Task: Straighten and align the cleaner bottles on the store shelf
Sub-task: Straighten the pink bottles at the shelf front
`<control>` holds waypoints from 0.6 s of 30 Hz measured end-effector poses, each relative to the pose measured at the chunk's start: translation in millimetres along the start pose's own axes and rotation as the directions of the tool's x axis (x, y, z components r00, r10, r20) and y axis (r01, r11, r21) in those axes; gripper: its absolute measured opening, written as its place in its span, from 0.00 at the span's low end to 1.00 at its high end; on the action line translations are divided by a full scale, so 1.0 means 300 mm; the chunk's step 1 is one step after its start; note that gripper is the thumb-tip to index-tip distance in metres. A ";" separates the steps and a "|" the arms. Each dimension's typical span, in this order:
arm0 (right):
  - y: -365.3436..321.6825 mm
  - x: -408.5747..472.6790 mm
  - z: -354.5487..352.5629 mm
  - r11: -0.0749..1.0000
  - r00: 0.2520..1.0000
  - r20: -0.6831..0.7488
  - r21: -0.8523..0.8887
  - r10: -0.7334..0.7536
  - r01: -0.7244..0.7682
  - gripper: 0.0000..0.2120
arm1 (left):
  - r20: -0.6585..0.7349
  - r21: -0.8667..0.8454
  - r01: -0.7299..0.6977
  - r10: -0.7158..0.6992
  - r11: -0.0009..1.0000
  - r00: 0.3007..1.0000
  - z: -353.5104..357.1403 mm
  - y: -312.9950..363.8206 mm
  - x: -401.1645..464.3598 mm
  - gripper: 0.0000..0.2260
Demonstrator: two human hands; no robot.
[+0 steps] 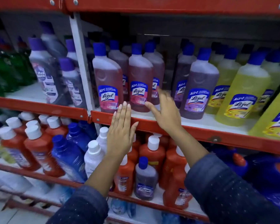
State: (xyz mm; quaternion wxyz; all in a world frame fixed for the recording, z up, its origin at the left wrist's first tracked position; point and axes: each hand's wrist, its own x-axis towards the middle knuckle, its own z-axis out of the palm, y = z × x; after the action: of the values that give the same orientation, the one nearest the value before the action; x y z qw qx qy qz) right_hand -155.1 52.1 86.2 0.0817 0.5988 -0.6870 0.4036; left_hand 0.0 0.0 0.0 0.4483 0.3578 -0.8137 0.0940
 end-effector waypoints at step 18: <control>0.017 0.166 0.042 0.684 0.924 0.304 0.625 0.231 -0.376 0.22 | 0.077 0.030 -0.053 0.050 0.998 0.996 0.016 -0.074 0.003 0.26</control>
State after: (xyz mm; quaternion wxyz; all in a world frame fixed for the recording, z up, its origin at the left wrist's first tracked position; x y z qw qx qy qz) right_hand -168.3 5.9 105.2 -0.2782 0.5018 -0.5886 0.5695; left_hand 11.2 -18.9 -5.7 0.4084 0.3473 -0.8376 0.1049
